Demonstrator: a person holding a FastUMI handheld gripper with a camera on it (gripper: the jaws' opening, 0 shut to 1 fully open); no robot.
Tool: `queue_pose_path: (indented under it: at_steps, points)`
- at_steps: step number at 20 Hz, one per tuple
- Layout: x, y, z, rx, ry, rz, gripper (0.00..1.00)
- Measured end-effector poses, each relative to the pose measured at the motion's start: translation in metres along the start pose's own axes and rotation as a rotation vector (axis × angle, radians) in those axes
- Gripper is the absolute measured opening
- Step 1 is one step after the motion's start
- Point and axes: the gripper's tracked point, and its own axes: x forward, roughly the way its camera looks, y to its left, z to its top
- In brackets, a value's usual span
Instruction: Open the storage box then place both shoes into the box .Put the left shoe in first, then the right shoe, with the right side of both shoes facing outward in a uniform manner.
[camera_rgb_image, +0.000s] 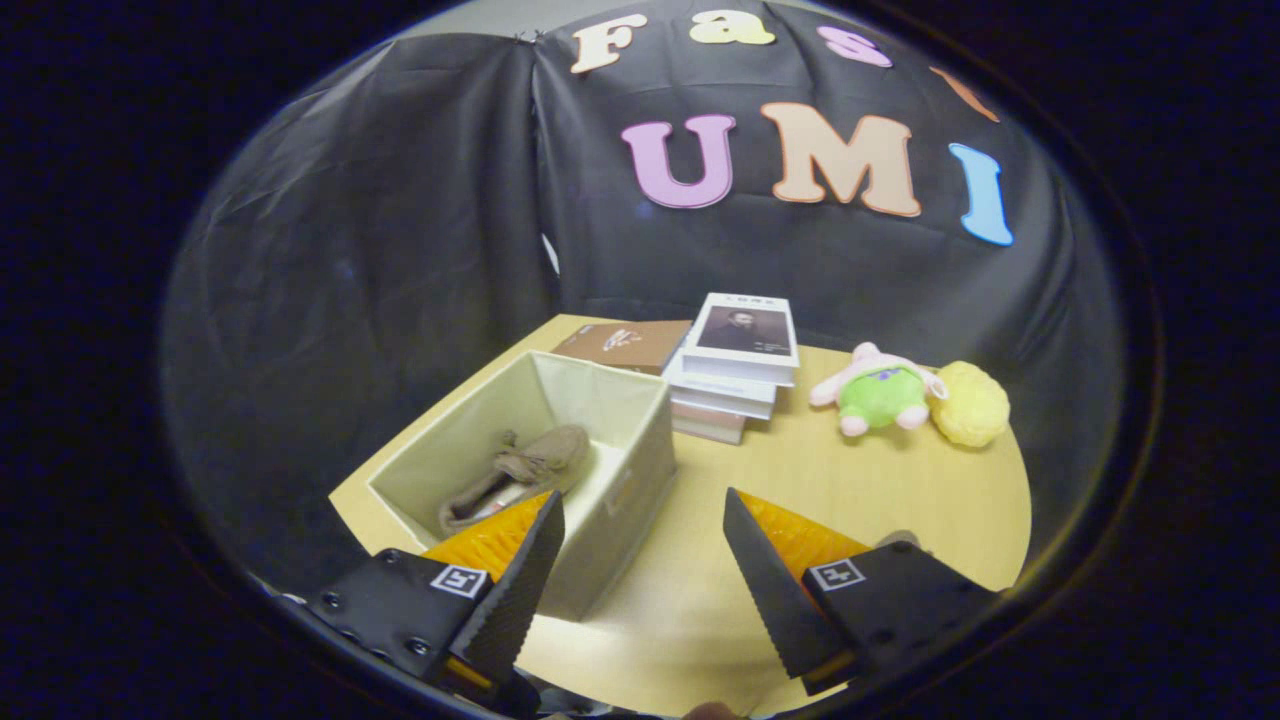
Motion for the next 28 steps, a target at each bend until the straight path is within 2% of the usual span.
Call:
queue_pose_path:
  at_steps: [9,14,18,25,28]
  points:
    - [-0.033,-0.144,-0.038,0.038,0.018,-0.206,1.00]
    - [-0.041,-0.197,-0.079,0.027,0.080,-0.278,1.00]
    - [-0.040,-0.225,-0.124,0.037,0.167,-0.290,1.00]
    - [-0.024,-0.238,-0.184,0.099,0.339,-0.265,1.00]
    - [-0.018,-0.239,-0.197,0.154,0.389,-0.257,0.79]
